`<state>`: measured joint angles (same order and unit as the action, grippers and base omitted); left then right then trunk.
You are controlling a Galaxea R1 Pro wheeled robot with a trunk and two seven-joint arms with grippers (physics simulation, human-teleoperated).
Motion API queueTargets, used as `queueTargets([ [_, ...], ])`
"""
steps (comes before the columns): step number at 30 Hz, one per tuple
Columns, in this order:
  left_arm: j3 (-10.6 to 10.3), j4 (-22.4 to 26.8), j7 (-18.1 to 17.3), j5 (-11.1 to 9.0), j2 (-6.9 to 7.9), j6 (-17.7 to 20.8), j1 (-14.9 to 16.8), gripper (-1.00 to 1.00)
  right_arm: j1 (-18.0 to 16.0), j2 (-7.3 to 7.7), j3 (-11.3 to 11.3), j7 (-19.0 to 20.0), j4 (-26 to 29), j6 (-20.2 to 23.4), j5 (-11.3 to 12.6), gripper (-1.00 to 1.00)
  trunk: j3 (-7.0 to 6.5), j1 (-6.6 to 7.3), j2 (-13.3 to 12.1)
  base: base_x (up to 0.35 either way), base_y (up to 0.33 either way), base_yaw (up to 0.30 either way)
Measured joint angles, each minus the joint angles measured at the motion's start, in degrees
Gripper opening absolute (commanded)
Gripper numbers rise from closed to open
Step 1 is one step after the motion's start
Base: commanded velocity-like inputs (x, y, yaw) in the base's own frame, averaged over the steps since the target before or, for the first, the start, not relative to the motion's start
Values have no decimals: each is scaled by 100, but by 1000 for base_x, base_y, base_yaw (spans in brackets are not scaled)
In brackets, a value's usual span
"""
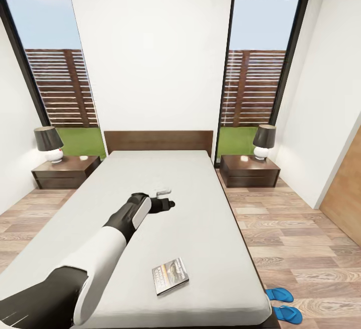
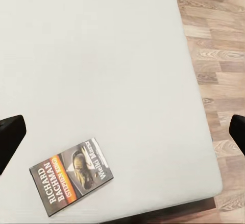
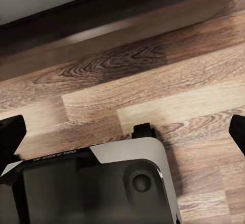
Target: In the bedroom, move the book from the bed onto either nightstand, and place the two sandals side by side next to the bed.
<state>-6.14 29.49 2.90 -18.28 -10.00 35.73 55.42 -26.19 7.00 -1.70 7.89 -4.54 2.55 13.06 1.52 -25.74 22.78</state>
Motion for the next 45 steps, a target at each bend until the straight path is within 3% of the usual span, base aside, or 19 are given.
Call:
queueTargets([
  [13,7,-2,1,3,0,-18,-1,100,0,-2,-9,21,0,26,4,100,37,0,-1,0,0,22],
  [25,8,-3,-15,-7,0,-281,-1,100,0,12,-13,10,5,10,7,100,140,0,0,0,0,2],
  [27,8,-2,-17,-8,0,-282,-1,100,0,96,-22,13,7,21,10,100,158,0,0,0,0,0],
  [30,10,-2,-19,-7,0,-282,-1,100,0,481,-23,35,5,55,14,100,184,0,0,0,0,0],
  [32,9,-2,-19,-7,0,-282,-1,100,0,630,-28,33,6,65,14,100,202,0,0,0,0,0],
  [36,9,-2,-20,-8,0,-282,-1,100,0,763,-35,4,14,57,10,100,238,0,0,0,0,0],
  [37,10,-2,-20,-7,0,-285,-1,100,0,909,-38,-6,23,43,10,100,246,0,0,0,0,0],
  [39,9,-2,-20,-8,0,-288,-1,100,0,1017,-42,-11,32,38,7,100,264,0,0,0,0,0],
  [40,12,-2,-19,-6,0,-289,-1,100,-1,1225,-44,-14,50,22,11,100,273,0,0,0,0,0],
  [45,1,-2,-25,-8,0,-302,-1,100,0,1507,-32,-11,57,2,7,100,317,0,0,0,0,0],
])
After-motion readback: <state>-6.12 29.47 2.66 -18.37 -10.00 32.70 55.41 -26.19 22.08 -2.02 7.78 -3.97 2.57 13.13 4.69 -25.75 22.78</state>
